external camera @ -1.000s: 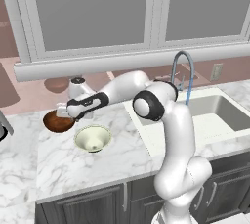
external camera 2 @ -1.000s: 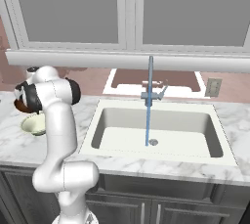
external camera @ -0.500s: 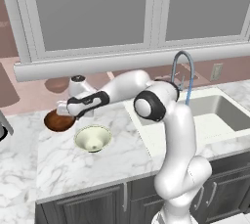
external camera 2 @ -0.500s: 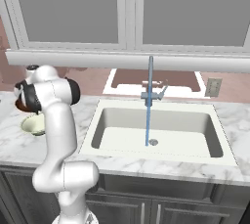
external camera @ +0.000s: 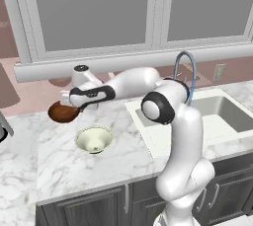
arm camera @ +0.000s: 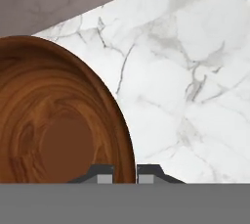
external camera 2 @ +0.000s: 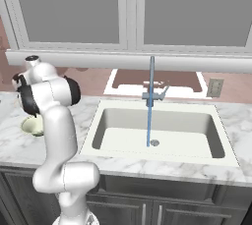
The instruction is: Rinse each bowl for a few seconds and place them down in the sink or on the counter.
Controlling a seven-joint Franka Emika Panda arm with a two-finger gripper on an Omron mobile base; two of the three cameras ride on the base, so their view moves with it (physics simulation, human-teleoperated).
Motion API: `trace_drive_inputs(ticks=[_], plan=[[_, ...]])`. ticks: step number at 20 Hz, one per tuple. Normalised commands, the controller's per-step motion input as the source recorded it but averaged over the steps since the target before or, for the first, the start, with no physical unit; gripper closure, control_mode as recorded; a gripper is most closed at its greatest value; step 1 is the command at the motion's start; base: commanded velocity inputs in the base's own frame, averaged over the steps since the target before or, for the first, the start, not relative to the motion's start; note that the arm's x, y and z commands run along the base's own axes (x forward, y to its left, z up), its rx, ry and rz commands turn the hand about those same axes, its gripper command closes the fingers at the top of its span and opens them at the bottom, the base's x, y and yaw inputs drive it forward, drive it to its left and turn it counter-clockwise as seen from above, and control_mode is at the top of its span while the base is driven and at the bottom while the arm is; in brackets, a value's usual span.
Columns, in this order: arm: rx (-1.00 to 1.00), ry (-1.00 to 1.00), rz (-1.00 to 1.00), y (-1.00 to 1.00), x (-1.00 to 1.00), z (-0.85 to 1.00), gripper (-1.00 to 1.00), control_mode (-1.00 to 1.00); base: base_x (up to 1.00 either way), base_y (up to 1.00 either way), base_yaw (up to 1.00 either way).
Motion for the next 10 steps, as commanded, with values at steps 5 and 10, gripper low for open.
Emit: trace_drive_inputs(ticks=[5,10], plan=[[0.0,0.0,-0.19,-0.29,-0.04,0.33,1.0,-1.0,0.0,0.0,0.0],[-0.01,-0.06,-0.26,-0.34,-0.22,0.17,1.0,-1.0,0.0,0.0,0.0]])
